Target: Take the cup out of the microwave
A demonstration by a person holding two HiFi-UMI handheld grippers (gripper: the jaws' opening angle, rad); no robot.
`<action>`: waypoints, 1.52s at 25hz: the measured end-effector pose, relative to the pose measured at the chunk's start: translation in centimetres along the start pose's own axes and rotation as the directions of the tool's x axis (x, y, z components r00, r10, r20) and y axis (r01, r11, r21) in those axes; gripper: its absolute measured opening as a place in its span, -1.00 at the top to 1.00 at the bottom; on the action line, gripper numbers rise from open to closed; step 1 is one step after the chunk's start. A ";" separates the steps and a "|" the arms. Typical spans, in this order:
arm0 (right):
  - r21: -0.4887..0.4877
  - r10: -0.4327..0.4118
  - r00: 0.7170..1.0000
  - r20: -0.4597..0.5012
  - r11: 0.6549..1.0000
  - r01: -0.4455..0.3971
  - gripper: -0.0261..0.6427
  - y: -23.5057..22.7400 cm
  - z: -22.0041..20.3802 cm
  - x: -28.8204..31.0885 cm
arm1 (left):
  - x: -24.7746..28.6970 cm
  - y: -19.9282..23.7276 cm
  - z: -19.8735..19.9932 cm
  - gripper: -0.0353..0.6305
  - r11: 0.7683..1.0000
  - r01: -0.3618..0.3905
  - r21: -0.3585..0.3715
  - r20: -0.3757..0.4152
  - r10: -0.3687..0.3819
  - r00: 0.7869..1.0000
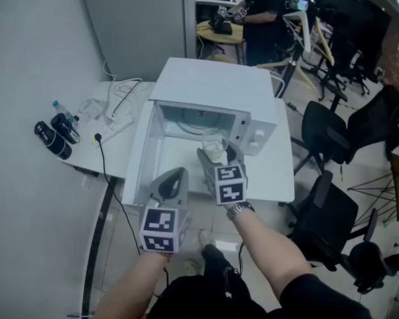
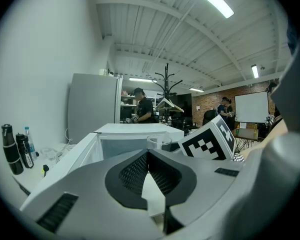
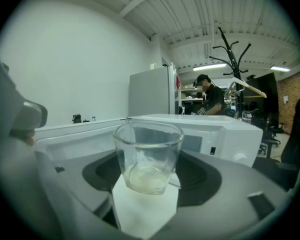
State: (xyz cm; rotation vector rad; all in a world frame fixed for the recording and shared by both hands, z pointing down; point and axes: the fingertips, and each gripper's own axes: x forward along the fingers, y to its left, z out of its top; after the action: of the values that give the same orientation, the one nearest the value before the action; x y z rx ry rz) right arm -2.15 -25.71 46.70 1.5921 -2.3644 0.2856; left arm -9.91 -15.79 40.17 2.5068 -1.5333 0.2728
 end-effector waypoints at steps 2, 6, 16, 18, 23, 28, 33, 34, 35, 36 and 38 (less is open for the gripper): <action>-0.002 -0.003 1.000 0.003 1.000 0.003 -0.11 0.4 0.1 -1.2 | -0.9 -0.3 -0.1 0.90 1.000 0.007 0.002 0.005 -0.007 1.000; -0.005 -0.008 1.000 0.010 1.000 0.008 -0.11 1.0 0.3 -3.4 | -2.5 -1.1 -0.4 0.90 1.000 0.022 0.009 0.014 -0.023 1.000; -0.014 0.003 1.000 0.012 1.000 -0.003 -0.11 2.5 0.5 -8.4 | -5.1 -2.6 -0.5 0.90 0.999 0.047 0.011 0.027 -0.048 0.999; -0.014 0.005 1.000 0.017 1.000 -0.005 -0.11 2.5 0.5 -9.1 | -5.4 -2.8 -0.7 0.90 0.999 0.048 0.010 0.027 -0.048 0.998; -0.025 0.025 0.999 0.022 0.999 -0.024 -0.11 2.7 1.0 -11.0 | -5.6 -3.5 -0.7 0.90 0.999 0.041 0.013 0.026 -0.041 0.999; -0.018 0.055 0.998 0.031 0.998 -0.055 -0.11 2.6 1.2 -12.7 | -5.5 -4.7 -0.6 0.90 0.999 0.028 0.017 0.021 -0.028 0.999; -0.026 0.096 0.995 0.038 0.995 -0.095 -0.11 1.8 1.2 -14.3 | -5.4 -6.3 -0.4 0.90 1.000 -0.004 0.015 0.022 0.004 1.000; -0.030 0.104 0.994 0.040 0.994 -0.103 -0.11 1.7 1.2 -14.6 | -5.5 -6.6 -0.3 0.90 1.000 -0.012 0.015 0.022 0.011 1.000; -0.031 0.112 0.993 0.040 0.993 -0.111 -0.11 1.5 1.3 -14.9 | -5.5 -7.0 -0.3 0.90 1.000 -0.020 0.014 0.022 0.019 1.000; -0.033 0.121 0.992 0.040 0.992 -0.119 -0.11 1.3 1.3 -15.2 | -5.6 -7.3 -0.2 0.90 1.000 -0.028 0.015 0.023 0.027 0.999; -0.041 0.136 0.990 0.044 0.990 -0.134 -0.11 0.9 1.5 -15.8 | -5.7 -8.1 0.1 0.90 0.999 -0.042 0.018 0.025 0.042 0.999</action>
State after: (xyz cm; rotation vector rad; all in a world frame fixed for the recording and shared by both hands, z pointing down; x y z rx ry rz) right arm 2.47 -12.02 40.02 1.4397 -2.5032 0.2320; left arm -5.22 -7.26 38.11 2.5031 -1.6018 0.2640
